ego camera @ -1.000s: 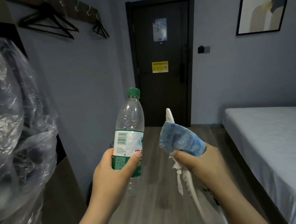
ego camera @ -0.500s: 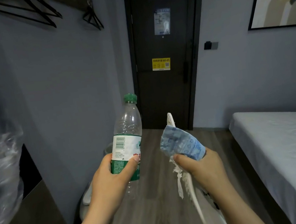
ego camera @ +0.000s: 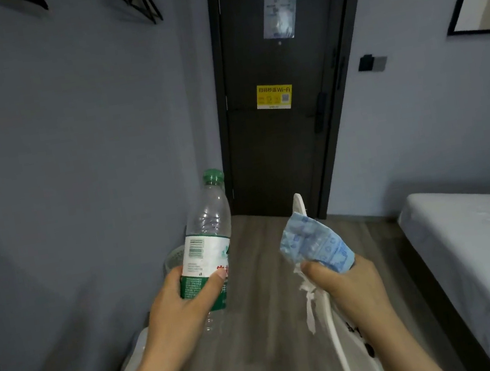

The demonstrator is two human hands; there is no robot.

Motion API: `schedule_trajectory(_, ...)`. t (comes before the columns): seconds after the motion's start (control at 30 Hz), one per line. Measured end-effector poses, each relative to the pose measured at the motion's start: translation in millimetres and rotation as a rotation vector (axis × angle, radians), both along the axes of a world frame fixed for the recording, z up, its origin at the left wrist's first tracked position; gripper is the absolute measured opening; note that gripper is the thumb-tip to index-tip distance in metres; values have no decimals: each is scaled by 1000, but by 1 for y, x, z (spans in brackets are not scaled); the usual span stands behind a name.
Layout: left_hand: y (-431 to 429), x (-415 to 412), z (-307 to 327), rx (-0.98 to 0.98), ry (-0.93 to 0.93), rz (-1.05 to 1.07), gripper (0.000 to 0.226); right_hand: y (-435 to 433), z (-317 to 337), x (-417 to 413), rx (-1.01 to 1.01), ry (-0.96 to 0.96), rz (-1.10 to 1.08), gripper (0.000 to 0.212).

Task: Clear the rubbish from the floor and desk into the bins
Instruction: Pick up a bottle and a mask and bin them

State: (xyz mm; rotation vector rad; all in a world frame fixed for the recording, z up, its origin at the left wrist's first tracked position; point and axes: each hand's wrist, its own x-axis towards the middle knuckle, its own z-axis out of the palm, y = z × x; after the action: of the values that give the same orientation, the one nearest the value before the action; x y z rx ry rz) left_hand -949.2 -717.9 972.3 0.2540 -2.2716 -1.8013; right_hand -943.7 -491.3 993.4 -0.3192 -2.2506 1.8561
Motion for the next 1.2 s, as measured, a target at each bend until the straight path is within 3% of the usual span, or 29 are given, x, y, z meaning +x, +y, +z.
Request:
schedule_trajectory(0.23,11,-136,-20,12,-8,70,24,15,-21,-150,-63,9,65,13)
schedule_trajectory(0.4,25,-228,-23,-2,-63,149,59,34,-20,-261,-76,-7,136,18)
schedule_trajectory(0.53,33,-297,-30,-24,-88,212,62,47,-18,-343,-79,-35,155,8)
schedule_trajectory(0.7,31,-375,-43,-34,-111,289,61,46,-34,-430,-21,-57,211,13)
schedule_trajectory(0.87,10,-471,-69,-1,-157,251,51,28,-52,-528,9,-74,230,8)
schedule_trajectory(0.97,-14,-534,-89,-8,-216,232,42,7,-64,-590,47,-98,239,18)
schedule_trajectory(1.2,-83,-662,-123,-67,-390,246,56,-44,-76,-721,96,-196,254,13)
